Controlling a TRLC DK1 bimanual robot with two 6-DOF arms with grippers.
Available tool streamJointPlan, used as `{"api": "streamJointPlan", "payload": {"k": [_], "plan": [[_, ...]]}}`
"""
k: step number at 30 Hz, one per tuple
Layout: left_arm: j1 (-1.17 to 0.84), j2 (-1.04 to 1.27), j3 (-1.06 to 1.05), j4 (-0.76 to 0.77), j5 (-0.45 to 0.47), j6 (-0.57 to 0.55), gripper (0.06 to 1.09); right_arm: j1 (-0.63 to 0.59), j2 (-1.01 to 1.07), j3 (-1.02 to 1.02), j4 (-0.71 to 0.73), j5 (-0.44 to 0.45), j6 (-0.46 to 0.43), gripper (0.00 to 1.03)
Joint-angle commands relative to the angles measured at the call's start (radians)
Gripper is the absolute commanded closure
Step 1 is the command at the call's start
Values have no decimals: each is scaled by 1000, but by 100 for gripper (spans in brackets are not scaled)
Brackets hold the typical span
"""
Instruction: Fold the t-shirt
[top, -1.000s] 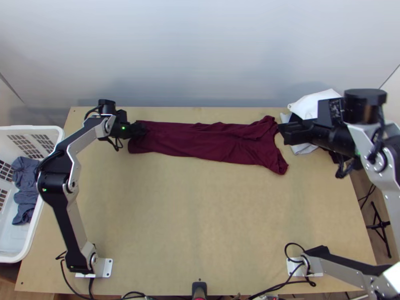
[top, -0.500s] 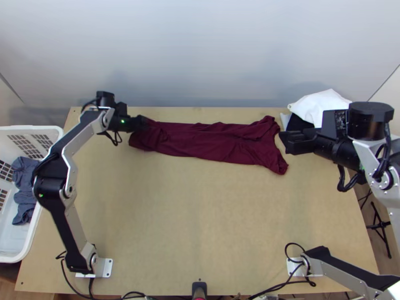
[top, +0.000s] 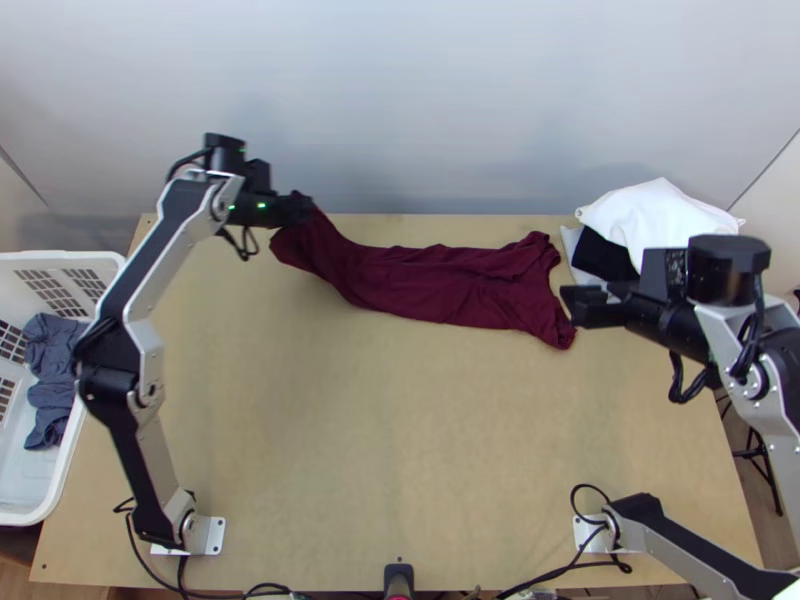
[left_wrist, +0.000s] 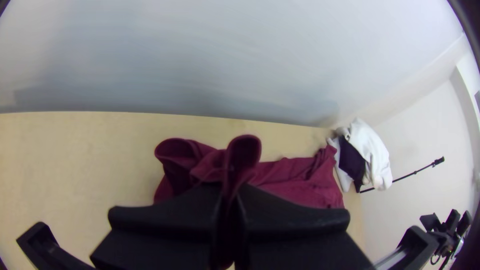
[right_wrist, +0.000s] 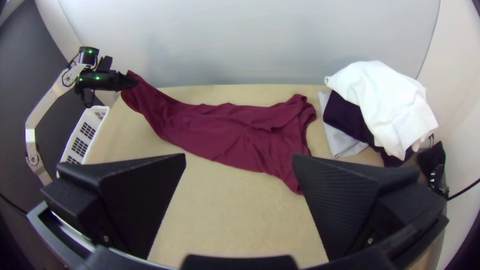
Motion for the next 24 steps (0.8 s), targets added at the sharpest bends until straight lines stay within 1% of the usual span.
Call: {"api": "streamJointPlan", "payload": {"k": [1,5,10,12,14,19,24], "plan": [[-130,89,191,-80,-62,0,105,-38,-96,-116,4,2,11,4],[-225,142,285,-75,-94,0,105,-64,-156,-181,4,2,11,4],[-353,162,295,32,-148,2,105,-94,-225,-260,4,0,14,4],[-399,173,295,89,-148,-3,105,-107,-251,-293,4,-6,23,4],[-440,187,295,163,-146,-34,105,-124,-274,-325,4,-26,32,4],[-514,264,292,356,-148,-34,105,-152,-317,-392,5,-44,41,4],[-580,339,294,503,-149,31,105,-178,-357,-438,4,-61,49,4]]}}
